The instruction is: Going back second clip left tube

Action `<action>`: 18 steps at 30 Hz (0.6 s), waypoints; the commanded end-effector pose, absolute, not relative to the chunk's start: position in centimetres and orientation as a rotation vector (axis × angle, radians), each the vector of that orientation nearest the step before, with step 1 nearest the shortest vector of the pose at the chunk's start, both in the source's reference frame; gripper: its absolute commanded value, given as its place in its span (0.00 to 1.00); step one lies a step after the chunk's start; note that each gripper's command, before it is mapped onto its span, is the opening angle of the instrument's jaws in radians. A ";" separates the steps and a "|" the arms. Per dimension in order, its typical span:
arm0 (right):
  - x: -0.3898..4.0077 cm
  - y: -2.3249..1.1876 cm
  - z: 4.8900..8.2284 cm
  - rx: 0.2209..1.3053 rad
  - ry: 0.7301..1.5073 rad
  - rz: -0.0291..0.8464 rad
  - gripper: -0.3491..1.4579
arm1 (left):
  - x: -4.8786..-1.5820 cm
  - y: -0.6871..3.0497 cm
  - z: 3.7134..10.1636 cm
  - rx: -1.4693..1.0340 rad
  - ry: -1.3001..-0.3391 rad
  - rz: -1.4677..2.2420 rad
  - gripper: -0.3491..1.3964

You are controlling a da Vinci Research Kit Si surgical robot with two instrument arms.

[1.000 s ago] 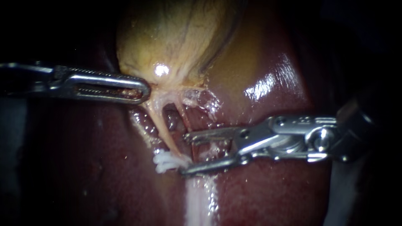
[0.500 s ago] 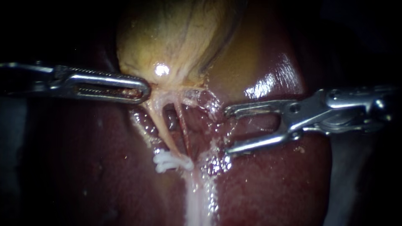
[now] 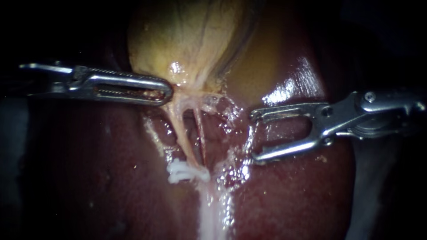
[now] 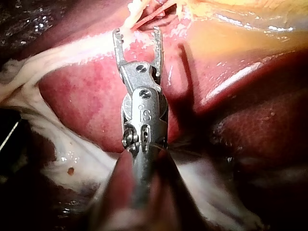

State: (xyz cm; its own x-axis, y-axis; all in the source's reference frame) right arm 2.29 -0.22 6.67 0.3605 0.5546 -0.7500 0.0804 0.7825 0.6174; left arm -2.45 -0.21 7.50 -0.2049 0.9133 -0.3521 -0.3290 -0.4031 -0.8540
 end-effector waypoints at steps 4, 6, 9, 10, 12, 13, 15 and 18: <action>2.29 -0.23 6.66 0.633 1.180 0.333 0.47 | -2.55 -0.24 7.60 -1.122 -0.810 1.758 0.00; 2.29 -0.24 6.65 0.633 1.180 0.333 0.47 | -2.58 -0.24 7.64 -1.123 -0.811 1.759 0.00; 2.29 -0.24 6.65 0.633 1.180 0.332 0.47 | -2.60 -0.22 7.67 -1.123 -0.810 1.760 0.00; 2.29 -0.24 6.65 0.633 1.180 0.332 0.47 | -2.60 -0.22 7.68 -1.124 -0.810 1.760 0.00; 2.29 -0.24 6.65 0.633 1.180 0.332 0.47 | -2.60 -0.22 7.70 -1.127 -0.807 1.765 0.00; 2.29 -0.24 6.65 0.633 1.180 0.332 0.47 | -2.60 -0.22 7.71 -1.127 -0.807 1.766 0.00; 2.29 -0.24 6.65 0.633 1.180 0.332 0.47 | -2.60 -0.23 7.72 -1.128 -0.806 1.766 0.00; 2.29 -0.24 6.65 0.633 1.180 0.332 0.47 | -2.61 -0.24 7.72 -1.128 -0.809 1.767 0.00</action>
State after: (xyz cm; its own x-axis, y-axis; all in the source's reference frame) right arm 2.29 -0.24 6.65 0.3601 0.5544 -0.7503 0.0814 0.7825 0.6173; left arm -2.61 -0.24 7.73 -0.2163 0.9072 -0.3609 -0.3206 -0.4151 -0.8514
